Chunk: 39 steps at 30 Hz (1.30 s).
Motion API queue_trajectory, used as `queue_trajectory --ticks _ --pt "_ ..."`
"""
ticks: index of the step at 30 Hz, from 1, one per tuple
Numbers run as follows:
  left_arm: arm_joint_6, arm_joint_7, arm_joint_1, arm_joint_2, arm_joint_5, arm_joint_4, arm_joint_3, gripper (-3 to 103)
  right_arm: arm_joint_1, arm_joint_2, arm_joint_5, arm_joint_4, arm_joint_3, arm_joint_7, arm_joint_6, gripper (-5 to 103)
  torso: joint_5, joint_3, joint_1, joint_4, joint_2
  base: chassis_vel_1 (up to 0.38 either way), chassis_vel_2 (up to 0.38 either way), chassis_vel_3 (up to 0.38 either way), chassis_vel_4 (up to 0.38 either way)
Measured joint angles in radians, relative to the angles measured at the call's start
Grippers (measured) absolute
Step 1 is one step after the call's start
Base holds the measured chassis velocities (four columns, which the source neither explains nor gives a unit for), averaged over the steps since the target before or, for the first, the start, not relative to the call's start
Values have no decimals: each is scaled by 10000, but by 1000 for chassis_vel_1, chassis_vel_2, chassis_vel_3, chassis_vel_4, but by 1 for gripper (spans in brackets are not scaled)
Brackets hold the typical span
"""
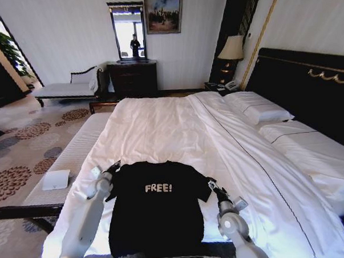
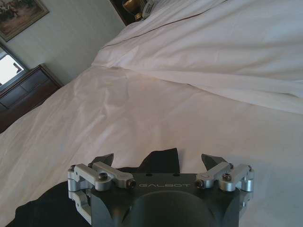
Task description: Fold the clothes on the bed.
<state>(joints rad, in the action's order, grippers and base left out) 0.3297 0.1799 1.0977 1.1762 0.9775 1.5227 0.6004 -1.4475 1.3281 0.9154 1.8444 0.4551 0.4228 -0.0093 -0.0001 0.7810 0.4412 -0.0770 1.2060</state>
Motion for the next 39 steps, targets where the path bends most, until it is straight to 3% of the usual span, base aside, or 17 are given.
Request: queue_trajectory --ticks 4,6,15,16,21,24,26,33,39 --pt "65 171 1080 357 695 501 1252 64 24 -6 12 -19 -24 -58 25 100 1 0 0 3 0 0 0 0 0" --pt "98 198 1254 449 877 613 1436 64 34 0 9 -20 -57 -73 31 100 1 0 0 2 0 0 0 0 0" --pt "178 295 1323 834 1054 640 1687 101 -56 13 -28 118 -130 -85 34 100 2 1 0 0 0 0 0 0 0" --pt "178 295 1323 834 1054 640 1687 101 -56 13 -28 118 -130 -85 34 100 2 1 0 0 0 0 0 0 0" --pt "166 290 1111 895 960 343 1589 92 -163 -46 -26 145 -19 -86 70 100 1 2 0 -1 0 0 0 0 0" --pt "124 271 1040 924 890 191 1550 76 -221 -49 -25 147 22 -85 115 100 1 2 0 -1 -2 0 0 0 0" --pt "108 267 1034 937 871 168 1545 76 -238 -49 -25 147 31 -85 124 100 1 2 0 -1 -3 0 0 0 0" --pt "61 246 1132 970 824 217 1561 43 -207 -30 -35 141 33 -75 136 100 1 2 0 0 -2 0 0 0 0" --pt "54 229 1117 904 859 216 1624 27 -174 7 -78 121 -18 -58 135 100 1 2 0 0 -2 0 0 0 0"
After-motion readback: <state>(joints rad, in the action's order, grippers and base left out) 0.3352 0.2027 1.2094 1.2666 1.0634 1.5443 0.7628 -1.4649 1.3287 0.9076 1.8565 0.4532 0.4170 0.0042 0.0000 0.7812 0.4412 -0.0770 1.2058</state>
